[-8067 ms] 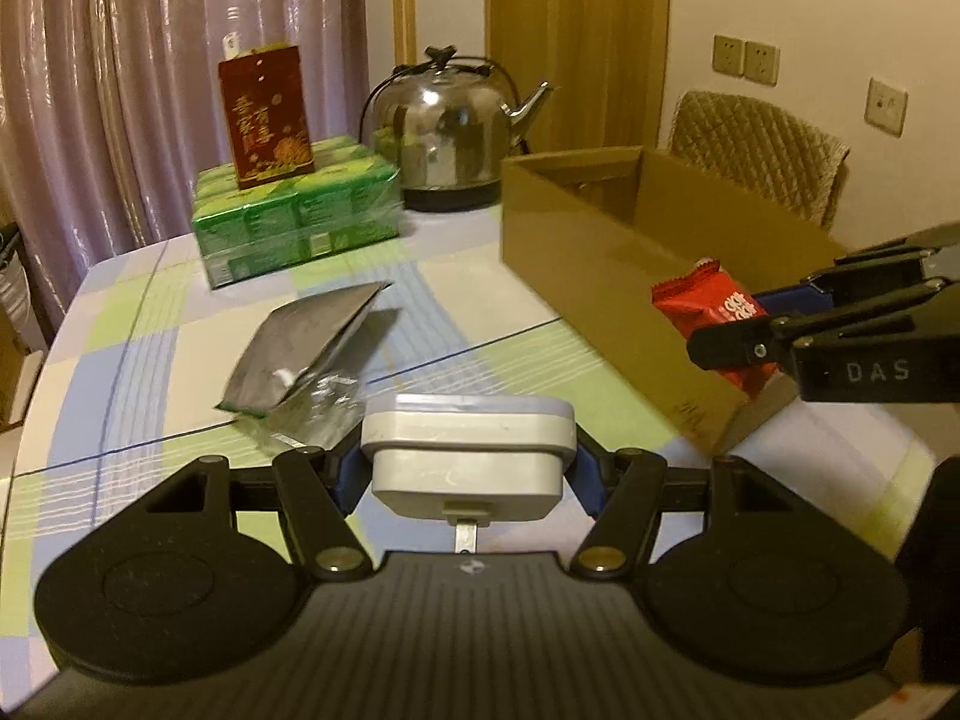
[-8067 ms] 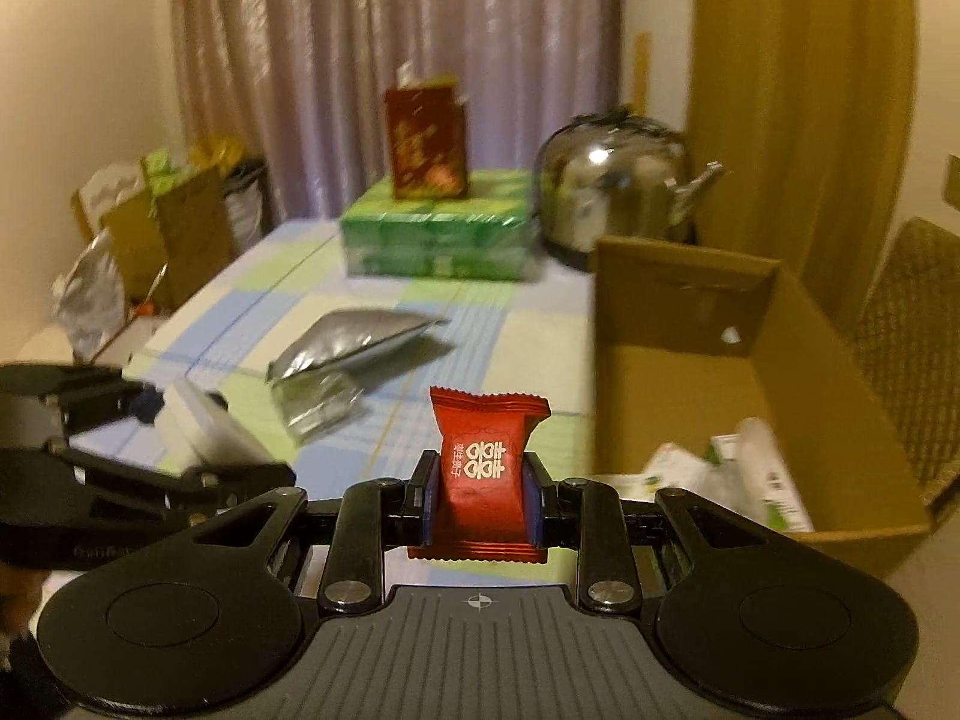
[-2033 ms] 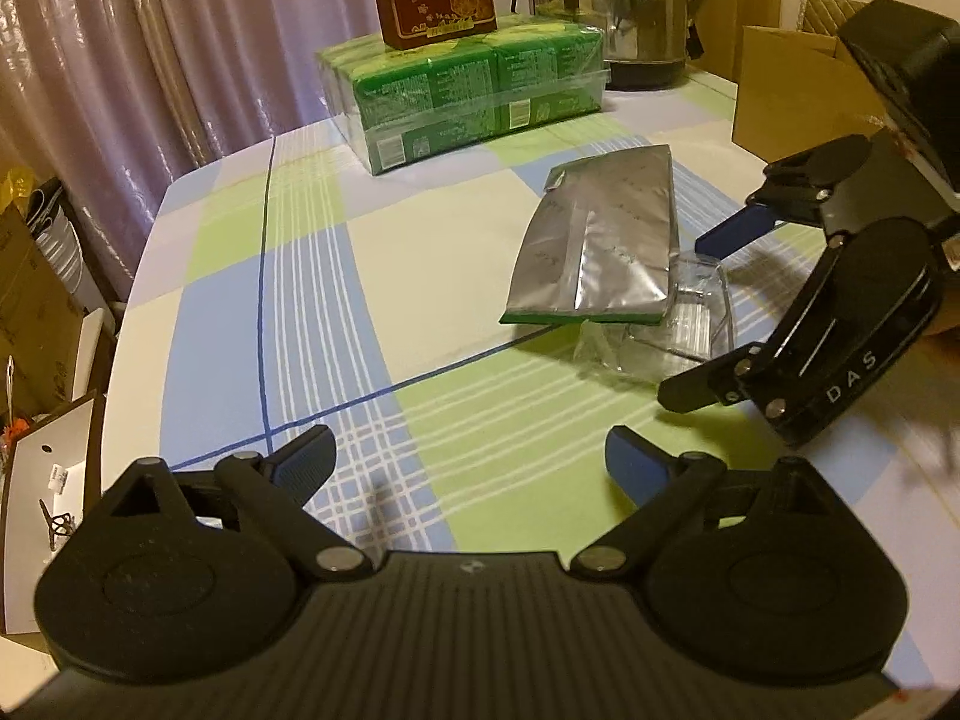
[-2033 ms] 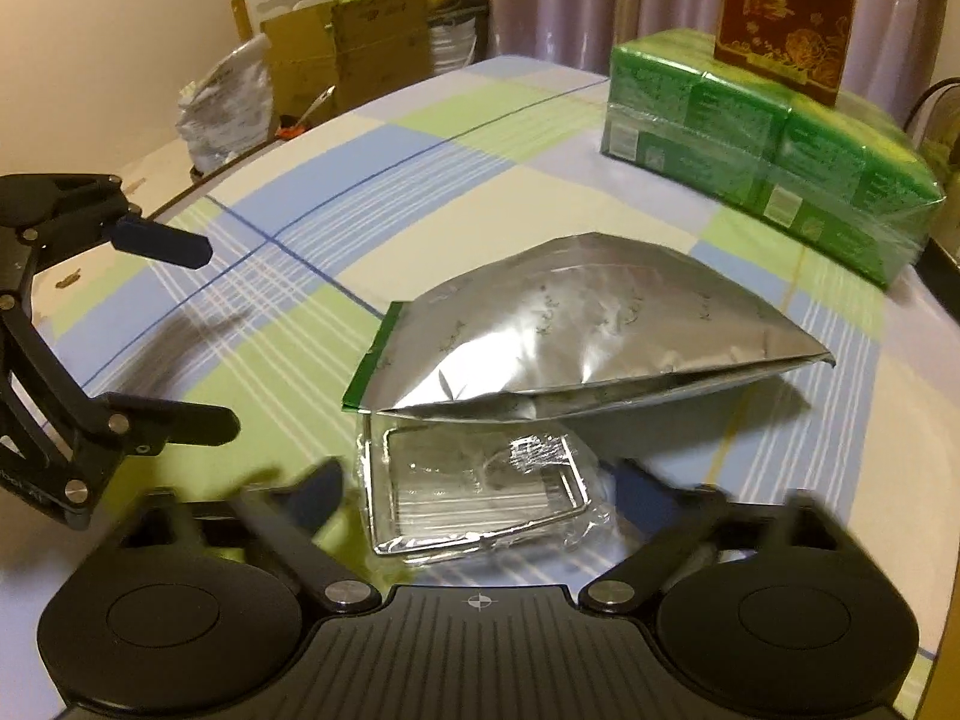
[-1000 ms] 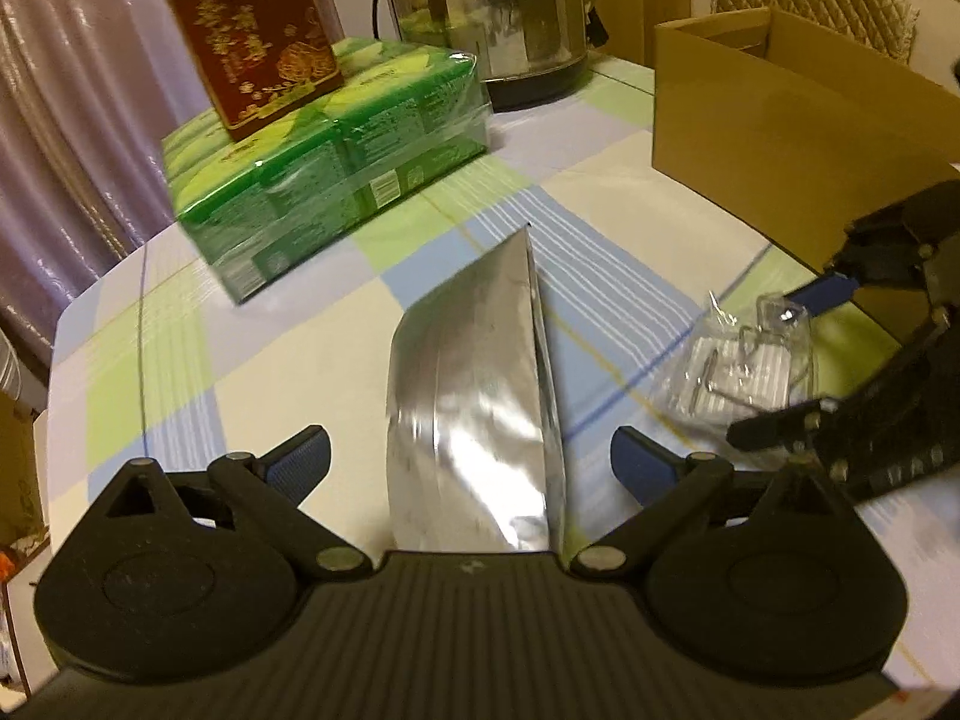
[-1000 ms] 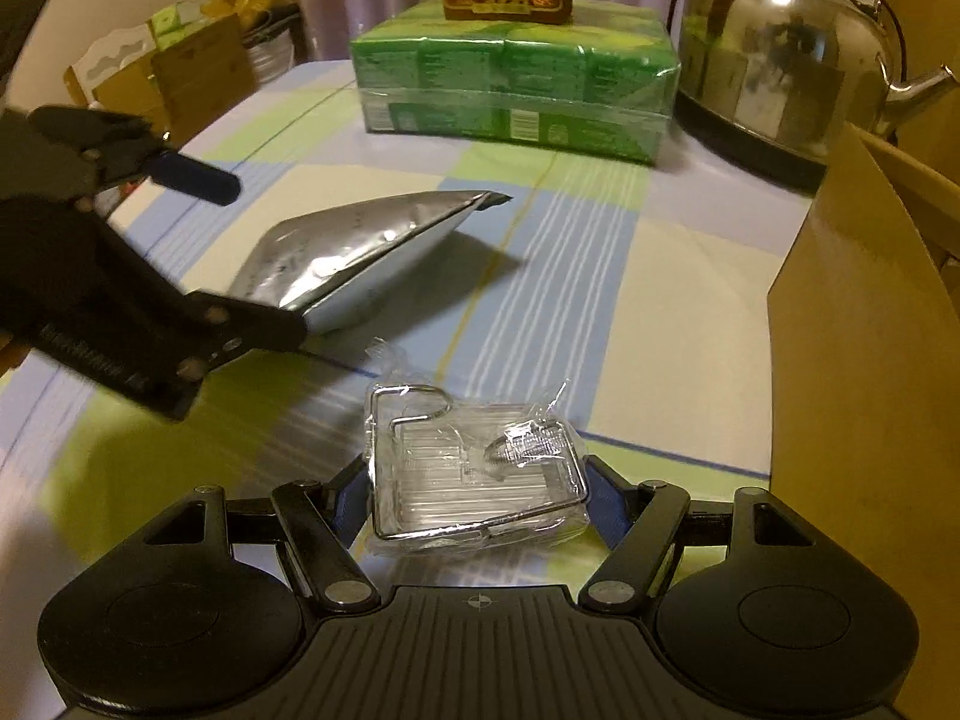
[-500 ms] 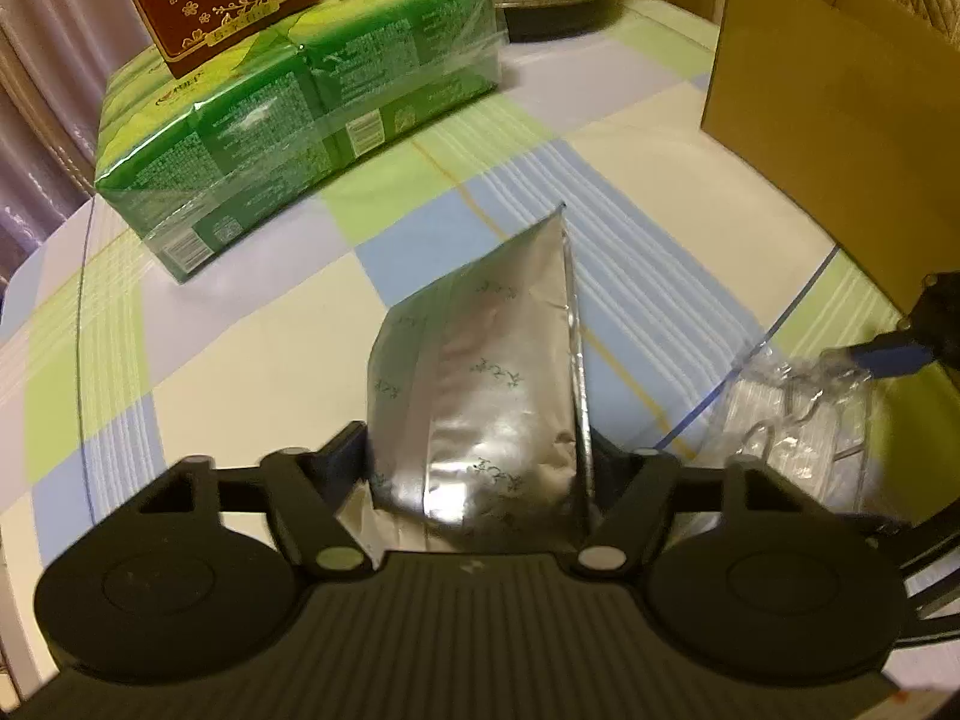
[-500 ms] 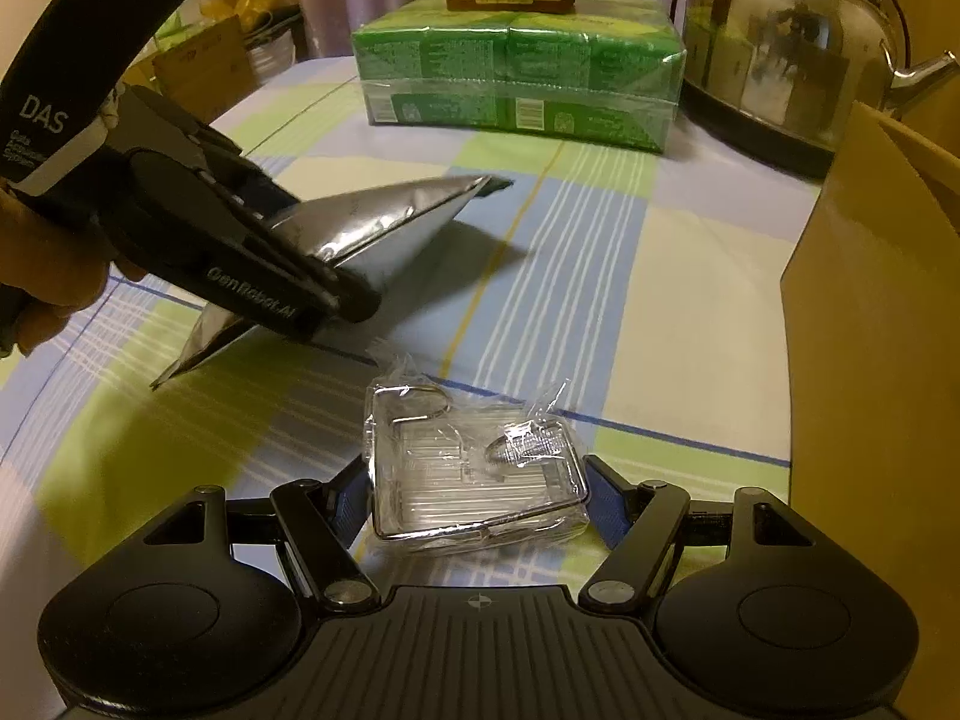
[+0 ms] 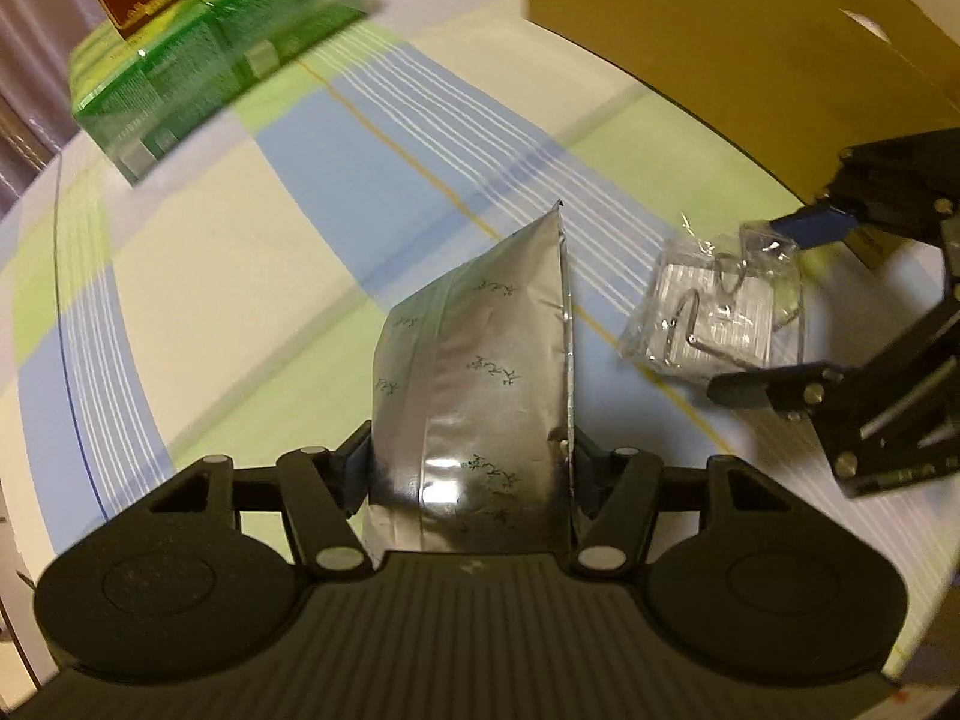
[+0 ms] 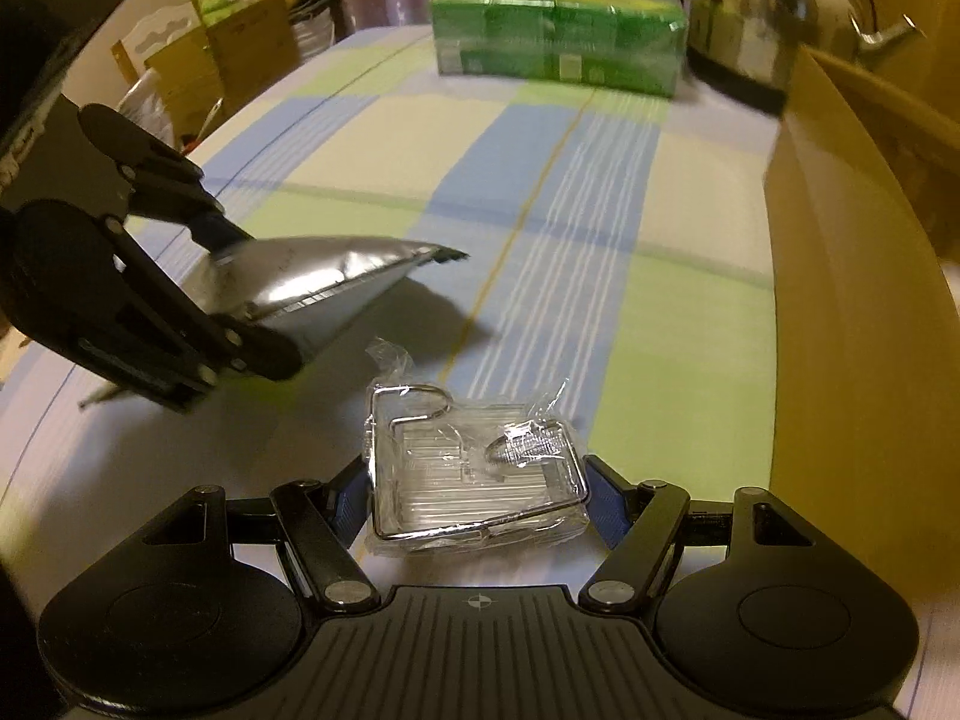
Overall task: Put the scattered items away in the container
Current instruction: 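Carry the foil bag and wire-rack package over the cardboard box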
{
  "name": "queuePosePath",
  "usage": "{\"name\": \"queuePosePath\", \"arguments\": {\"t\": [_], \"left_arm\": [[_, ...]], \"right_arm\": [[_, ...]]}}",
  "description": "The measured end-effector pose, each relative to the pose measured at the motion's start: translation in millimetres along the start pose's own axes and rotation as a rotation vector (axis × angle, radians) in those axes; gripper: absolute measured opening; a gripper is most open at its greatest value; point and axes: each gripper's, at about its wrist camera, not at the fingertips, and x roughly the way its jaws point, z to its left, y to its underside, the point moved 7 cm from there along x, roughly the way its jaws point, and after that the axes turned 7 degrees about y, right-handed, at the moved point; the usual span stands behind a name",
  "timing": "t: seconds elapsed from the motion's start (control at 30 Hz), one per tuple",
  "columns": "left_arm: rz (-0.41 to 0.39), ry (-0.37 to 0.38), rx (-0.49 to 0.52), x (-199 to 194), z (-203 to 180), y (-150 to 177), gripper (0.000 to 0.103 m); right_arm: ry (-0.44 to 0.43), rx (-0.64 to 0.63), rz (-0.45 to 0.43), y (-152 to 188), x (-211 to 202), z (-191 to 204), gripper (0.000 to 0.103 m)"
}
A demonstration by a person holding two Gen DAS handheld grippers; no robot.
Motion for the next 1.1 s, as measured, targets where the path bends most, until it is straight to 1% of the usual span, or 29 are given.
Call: {"name": "queuePosePath", "arguments": {"t": [0.1, 0.23, 0.3, 0.37, 0.6, 0.9, 1.1], "left_arm": [[0.027, 0.014, 0.017, -11.0, -24.8, 24.1, 0.058], [0.065, 0.038, 0.034, -16.7, -50.8, 47.8, 0.059], [0.079, 0.035, 0.036, -17.1, -58.4, 55.8, 0.06], [0.084, 0.041, 0.031, -17.4, -62.7, 60.4, 0.063], [0.118, 0.072, 0.0, -18.0, -59.3, 58.5, 0.065], [0.168, 0.09, 0.026, -11.4, -62.3, 61.0, 0.067], [0.17, 0.102, 0.041, -11.0, -65.1, 61.8, 0.056]], "right_arm": [[0.003, 0.011, 0.016, 24.5, -15.1, -0.5, 0.069], [0.007, -0.013, 0.033, 50.3, -27.5, 2.8, 0.069], [0.008, -0.016, 0.033, 57.8, -32.7, 2.5, 0.069], [0.006, -0.008, 0.032, 61.9, -35.8, 1.0, 0.069], [0.0, 0.007, 0.025, 69.7, -39.3, -4.2, 0.069], [-0.005, 0.002, 0.028, 71.6, -34.3, -4.9, 0.069], [-0.005, 0.003, 0.038, 71.0, -29.2, -4.6, 0.069]]}}
